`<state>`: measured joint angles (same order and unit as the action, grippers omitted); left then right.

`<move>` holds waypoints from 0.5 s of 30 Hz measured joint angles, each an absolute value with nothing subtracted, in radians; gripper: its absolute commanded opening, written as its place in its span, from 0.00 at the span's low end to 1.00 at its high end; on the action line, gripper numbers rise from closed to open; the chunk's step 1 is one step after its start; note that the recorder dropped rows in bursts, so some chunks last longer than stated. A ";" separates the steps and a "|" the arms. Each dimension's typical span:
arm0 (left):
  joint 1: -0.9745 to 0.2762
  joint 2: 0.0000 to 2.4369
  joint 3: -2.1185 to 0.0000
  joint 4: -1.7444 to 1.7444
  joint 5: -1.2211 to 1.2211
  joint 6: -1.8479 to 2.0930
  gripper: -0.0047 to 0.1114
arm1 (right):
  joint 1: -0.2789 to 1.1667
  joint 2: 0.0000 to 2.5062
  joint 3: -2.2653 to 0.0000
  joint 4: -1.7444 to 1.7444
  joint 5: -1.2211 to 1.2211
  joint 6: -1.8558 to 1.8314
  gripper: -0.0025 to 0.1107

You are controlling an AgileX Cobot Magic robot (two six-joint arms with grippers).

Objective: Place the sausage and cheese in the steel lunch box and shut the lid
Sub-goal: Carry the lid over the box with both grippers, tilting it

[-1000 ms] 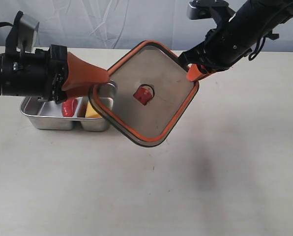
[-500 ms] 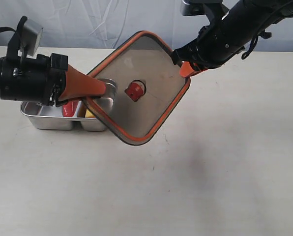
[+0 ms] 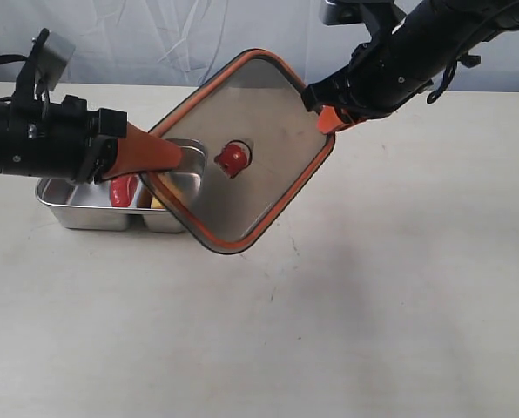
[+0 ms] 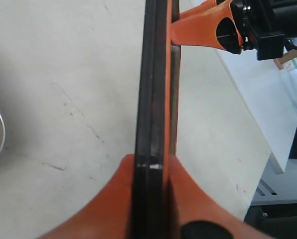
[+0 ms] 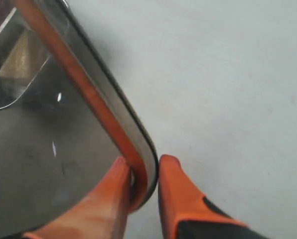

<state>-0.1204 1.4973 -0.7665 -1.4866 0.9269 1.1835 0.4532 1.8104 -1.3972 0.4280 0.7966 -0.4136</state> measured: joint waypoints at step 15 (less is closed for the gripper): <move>-0.120 1.498 -0.936 -1.274 0.746 1.253 0.04 | 0.440 1.803 -1.397 0.398 0.761 -0.402 0.48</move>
